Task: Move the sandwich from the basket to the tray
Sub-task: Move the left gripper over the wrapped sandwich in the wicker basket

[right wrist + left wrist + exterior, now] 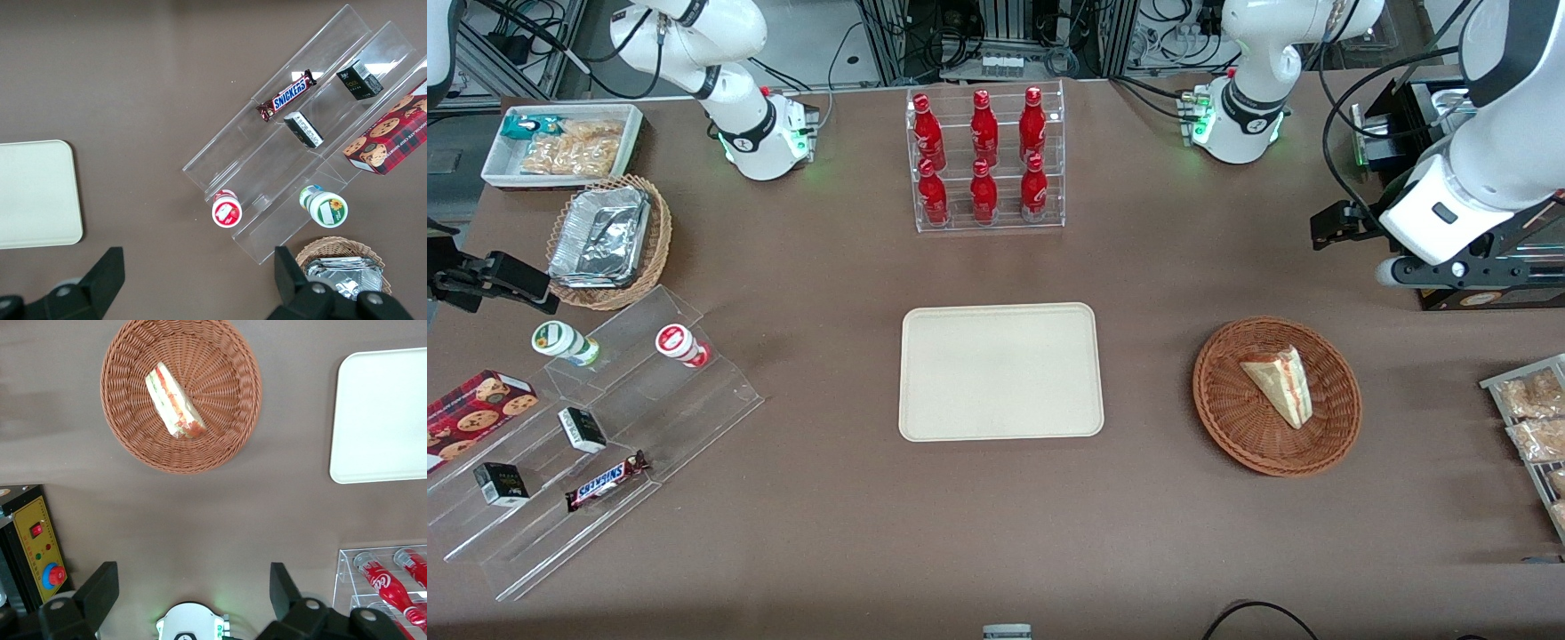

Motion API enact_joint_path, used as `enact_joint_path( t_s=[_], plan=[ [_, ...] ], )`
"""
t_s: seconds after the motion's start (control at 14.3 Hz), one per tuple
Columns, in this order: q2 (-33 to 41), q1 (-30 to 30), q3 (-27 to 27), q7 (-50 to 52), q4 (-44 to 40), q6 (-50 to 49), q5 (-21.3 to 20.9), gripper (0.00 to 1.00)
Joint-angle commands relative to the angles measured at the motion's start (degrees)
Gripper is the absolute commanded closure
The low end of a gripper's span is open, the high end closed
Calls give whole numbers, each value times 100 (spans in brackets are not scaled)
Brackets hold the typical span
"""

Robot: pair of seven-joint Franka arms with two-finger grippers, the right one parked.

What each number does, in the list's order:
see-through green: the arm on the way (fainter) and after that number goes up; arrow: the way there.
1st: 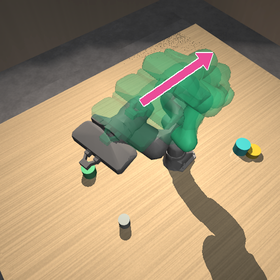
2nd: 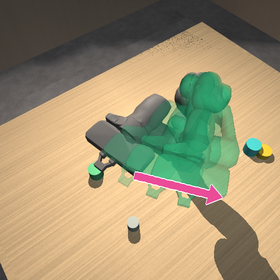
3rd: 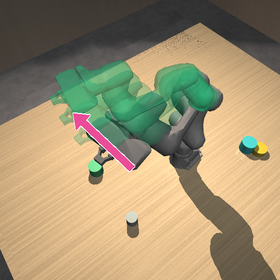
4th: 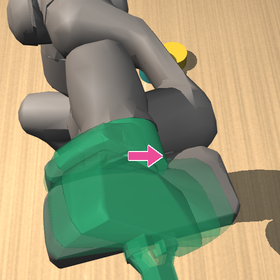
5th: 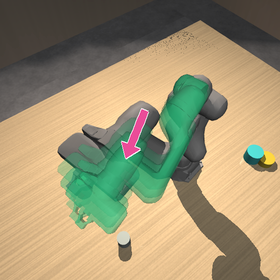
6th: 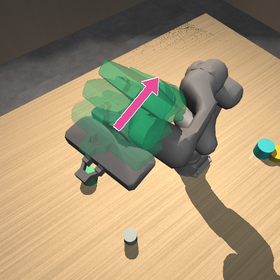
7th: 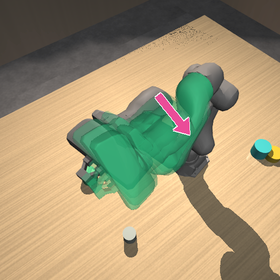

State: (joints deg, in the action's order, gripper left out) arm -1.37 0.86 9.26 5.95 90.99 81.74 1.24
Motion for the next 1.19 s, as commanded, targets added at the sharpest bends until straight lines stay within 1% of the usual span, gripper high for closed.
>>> enact_joint_path(
  t_s=[0.0, 0.21, 0.35, 0.42, 0.7, 0.98, 1.12],
  plan=[
    [-118, 115, -30, -102, -213, -88, 87, 0],
    [-389, 177, -30, -59, -126, 175, -88, 0],
    [-776, 169, -65, -23, -73, 429, -115, 0],
    [-838, 177, -65, -23, 110, 674, -106, 0],
    [-839, 169, -127, -14, 1304, 2132, -124, 0],
    [-892, 169, -214, 20, 2403, 3871, -115, 0],
    [-900, 177, -241, 414, 2878, 4645, -106, 0]
  ],
)
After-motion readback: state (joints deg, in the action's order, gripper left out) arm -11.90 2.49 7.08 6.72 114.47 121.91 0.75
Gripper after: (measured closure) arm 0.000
